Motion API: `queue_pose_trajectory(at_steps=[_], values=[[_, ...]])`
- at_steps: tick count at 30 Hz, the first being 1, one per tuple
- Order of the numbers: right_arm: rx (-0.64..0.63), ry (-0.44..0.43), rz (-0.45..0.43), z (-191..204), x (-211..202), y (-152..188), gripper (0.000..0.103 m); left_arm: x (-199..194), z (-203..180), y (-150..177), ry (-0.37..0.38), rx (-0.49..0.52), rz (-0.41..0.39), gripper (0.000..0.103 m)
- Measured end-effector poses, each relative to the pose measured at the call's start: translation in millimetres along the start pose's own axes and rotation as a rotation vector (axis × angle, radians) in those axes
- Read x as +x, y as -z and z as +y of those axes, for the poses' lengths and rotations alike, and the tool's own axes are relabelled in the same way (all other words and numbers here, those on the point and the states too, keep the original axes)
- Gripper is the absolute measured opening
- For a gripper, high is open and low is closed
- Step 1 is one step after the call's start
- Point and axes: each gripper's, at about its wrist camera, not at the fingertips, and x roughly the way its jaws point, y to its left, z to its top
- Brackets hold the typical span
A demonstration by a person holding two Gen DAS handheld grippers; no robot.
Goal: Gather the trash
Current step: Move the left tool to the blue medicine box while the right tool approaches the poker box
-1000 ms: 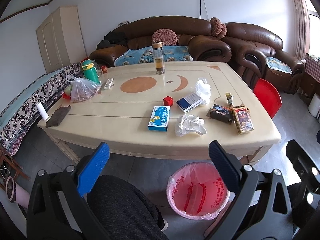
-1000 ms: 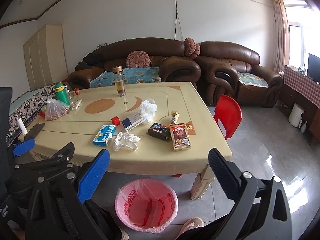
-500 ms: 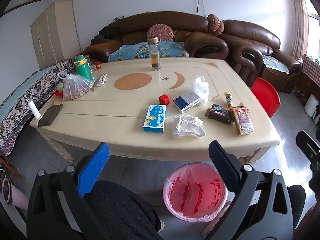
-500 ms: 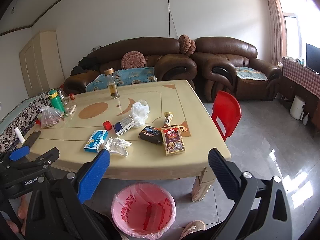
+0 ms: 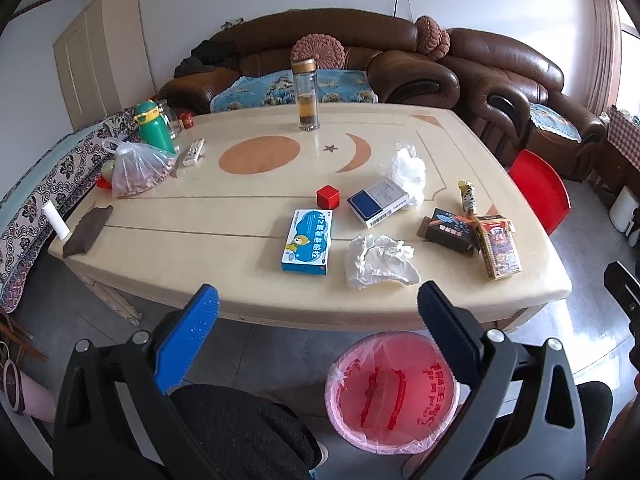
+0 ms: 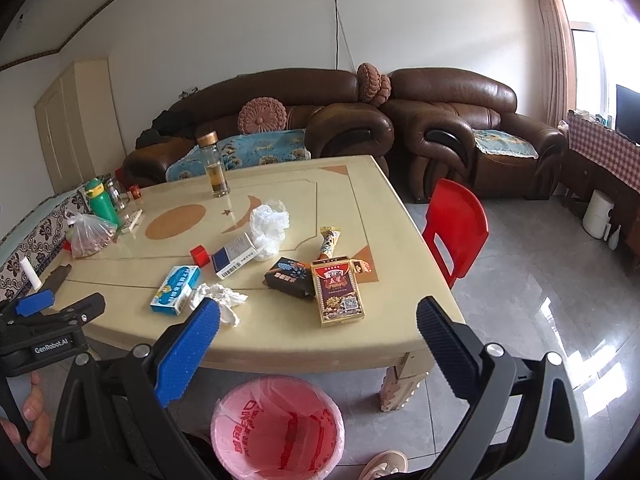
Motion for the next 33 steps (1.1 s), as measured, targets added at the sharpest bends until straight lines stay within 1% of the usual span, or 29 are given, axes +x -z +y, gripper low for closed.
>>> queue_pose_trajectory(at_steps=[3, 6, 8, 13, 25, 33], values=[[-0.002, -0.003, 0.019, -2, 15, -1, 0.097, 12, 2, -2, -0.011, -0.003, 0.019, 0.097], [-0.002, -0.003, 0.026, -3, 26, -2, 0.097, 26, 5, -5, -0.015, -0.011, 0.042, 0.097], [-0.006, 0.002, 0.030, -4, 34, -3, 0.097, 38, 6, -8, -0.033, -0.011, 0.064, 0.097], [-0.009, -0.006, 0.039, -7, 50, -4, 0.097, 59, 8, -13, -0.040, -0.007, 0.091, 0.097], [-0.033, -0.012, 0.118, -9, 111, 0, 0.097, 118, 12, -24, -0.042, -0.007, 0.169, 0.097], [-0.064, -0.024, 0.156, -5, 146, 9, 0.097, 159, 17, -27, -0.060, 0.006, 0.213, 0.097]])
